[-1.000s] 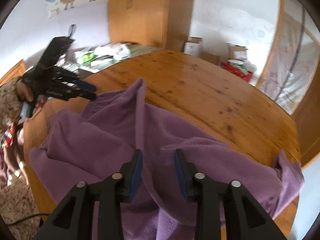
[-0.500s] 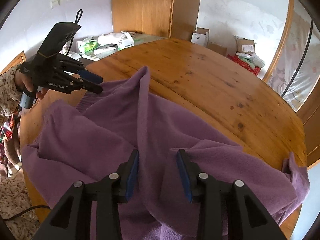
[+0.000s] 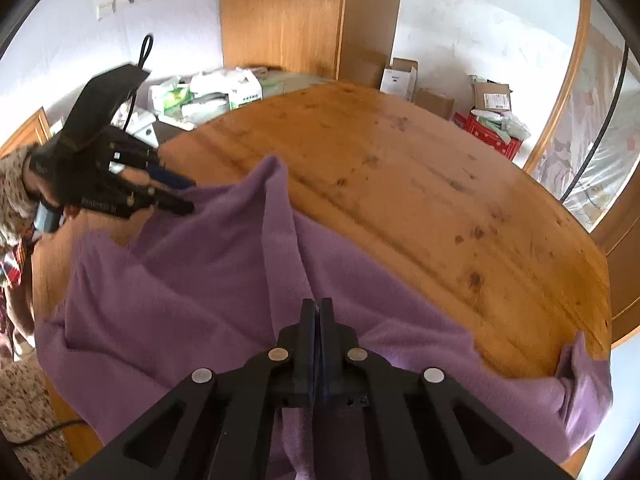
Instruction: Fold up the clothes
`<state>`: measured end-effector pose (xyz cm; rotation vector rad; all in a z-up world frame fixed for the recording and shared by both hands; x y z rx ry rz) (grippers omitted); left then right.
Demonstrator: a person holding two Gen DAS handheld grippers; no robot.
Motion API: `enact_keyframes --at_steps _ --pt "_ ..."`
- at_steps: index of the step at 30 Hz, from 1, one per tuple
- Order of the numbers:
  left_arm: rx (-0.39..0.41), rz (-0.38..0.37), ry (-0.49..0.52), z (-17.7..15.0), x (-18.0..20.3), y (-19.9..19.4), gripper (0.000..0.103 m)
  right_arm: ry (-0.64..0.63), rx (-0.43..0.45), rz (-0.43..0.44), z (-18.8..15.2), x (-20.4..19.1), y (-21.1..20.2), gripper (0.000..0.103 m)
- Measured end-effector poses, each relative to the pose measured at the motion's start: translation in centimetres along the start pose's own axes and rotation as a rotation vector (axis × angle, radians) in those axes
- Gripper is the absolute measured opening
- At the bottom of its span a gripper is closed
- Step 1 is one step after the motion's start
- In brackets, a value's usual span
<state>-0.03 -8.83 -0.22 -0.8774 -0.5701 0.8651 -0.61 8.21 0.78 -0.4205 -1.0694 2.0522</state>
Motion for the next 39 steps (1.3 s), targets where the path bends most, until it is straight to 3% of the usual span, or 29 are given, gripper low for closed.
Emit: enact_keyframes --at_steps 3,7,17,27,31,39 --pt "0.005 -0.018 0.021 0.3 -0.1 0.0 0.016 0.017 0.022 -0.009 1.2 0.8 0.1 0.002" --pt "0.007 -0.019 0.026 0.9 -0.9 0.3 0.014 0.036 0.037 -0.022 2.8 2.0 0.6 0.002" --pt "0.055 0.091 -0.038 4.6 -6.5 -0.1 0.013 0.095 0.072 -0.12 6.7 5.6 2.1 0.001" --pt "0.053 0.145 -0.027 8.6 -10.2 1.5 0.013 0.147 0.024 -0.175 9.4 9.0 5.8 0.001" --pt "0.05 0.174 -0.038 10.0 -12.0 1.9 0.013 0.187 0.042 -0.206 10.7 10.3 6.6 0.001" --pt "0.087 0.233 -0.102 11.8 -15.2 1.3 0.013 0.227 0.079 -0.236 13.2 10.3 7.9 0.002"
Point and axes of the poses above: each gripper's, at about its wrist camera, not at the fingertips, and y roughly the way its jaws point, x to its right, z to its top, the point moved 3 cm from there along y, roughly the way its jaws point
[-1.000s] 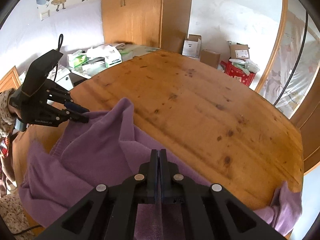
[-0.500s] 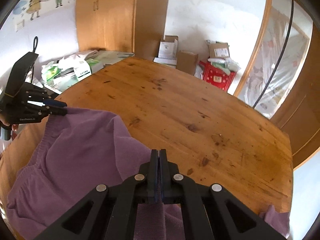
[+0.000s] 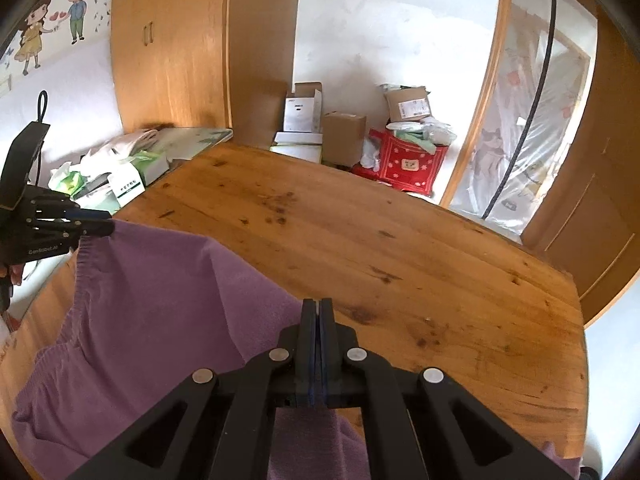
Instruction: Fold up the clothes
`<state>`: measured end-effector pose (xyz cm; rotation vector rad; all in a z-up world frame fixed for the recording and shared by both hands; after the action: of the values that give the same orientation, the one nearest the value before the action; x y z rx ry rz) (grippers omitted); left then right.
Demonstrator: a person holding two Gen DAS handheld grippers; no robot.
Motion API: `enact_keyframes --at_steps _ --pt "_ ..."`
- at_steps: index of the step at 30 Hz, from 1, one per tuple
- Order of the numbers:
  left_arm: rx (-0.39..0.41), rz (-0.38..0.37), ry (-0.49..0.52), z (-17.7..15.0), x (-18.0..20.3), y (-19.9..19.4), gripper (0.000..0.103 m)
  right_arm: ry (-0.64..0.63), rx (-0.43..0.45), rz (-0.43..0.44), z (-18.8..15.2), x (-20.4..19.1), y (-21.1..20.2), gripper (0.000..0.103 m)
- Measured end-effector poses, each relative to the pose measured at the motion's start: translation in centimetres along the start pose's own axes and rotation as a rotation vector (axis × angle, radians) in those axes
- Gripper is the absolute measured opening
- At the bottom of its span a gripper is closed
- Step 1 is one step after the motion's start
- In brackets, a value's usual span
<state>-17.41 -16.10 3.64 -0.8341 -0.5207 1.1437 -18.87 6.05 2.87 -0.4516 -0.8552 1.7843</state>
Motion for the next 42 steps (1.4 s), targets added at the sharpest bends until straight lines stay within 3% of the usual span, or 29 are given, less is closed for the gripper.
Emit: enact_keyframes --at_steps 3,6,12,15,19,23,30,33,39,40,41,42 --pt "-0.022 0.007 -0.04 -0.8 -0.5 0.3 0.016 -0.039 -0.059 -0.018 -0.6 -1.2 1.1 0.002" --pt "-0.032 -0.027 -0.067 -2.0 -0.5 -0.4 0.016 -0.066 -0.014 -0.019 -1.4 -2.5 -0.4 0.002" --pt "-0.004 0.011 -0.107 -3.4 -2.0 -3.5 0.018 -0.09 0.095 -0.05 -1.9 -4.3 -5.3 0.01" --pt "-0.007 -0.035 -0.204 -4.4 -2.9 -4.8 0.018 -0.101 0.107 0.073 -3.0 -6.5 -7.4 0.012" --pt "-0.002 -0.075 -0.223 -6.6 -1.7 -6.2 0.018 -0.205 0.094 0.208 -5.6 -11.0 -8.9 0.014" --pt "0.006 -0.154 -0.271 -9.3 0.0 -7.7 0.018 -0.298 0.044 0.401 -9.0 -15.7 -9.8 0.025" --pt "0.019 -0.331 -0.351 -12.4 3.1 -9.8 0.018 -0.481 -0.018 0.538 -14.8 -23.1 -9.9 0.03" --pt "-0.006 -0.355 -0.364 -12.9 4.1 -9.4 0.018 -0.498 -0.042 0.539 -15.8 -24.8 -9.2 0.03" --pt "-0.06 -0.364 -0.421 -14.2 4.3 -7.7 0.018 -0.55 -0.051 0.417 -16.6 -26.6 -8.2 0.03" --pt "-0.056 -0.368 -0.429 -14.4 4.2 -7.7 0.018 -0.539 -0.051 0.413 -16.7 -26.6 -8.3 0.024" --pt "-0.053 -0.372 -0.437 -14.5 4.2 -7.7 0.018 -0.527 -0.052 0.409 -16.7 -26.7 -8.4 0.007" --pt "-0.059 -0.372 -0.439 -14.6 4.2 -7.7 0.018 -0.516 -0.051 0.406 -16.7 -26.7 -8.5 0.001"
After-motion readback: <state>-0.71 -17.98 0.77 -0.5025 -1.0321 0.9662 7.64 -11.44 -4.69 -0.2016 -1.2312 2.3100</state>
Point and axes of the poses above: each gripper's, at about its wrist camera, not at the fingertips, and y roughly the way its jaws point, x to its right, z to its top, the point moved 3 cm from there along y, roughly the way its jaws point
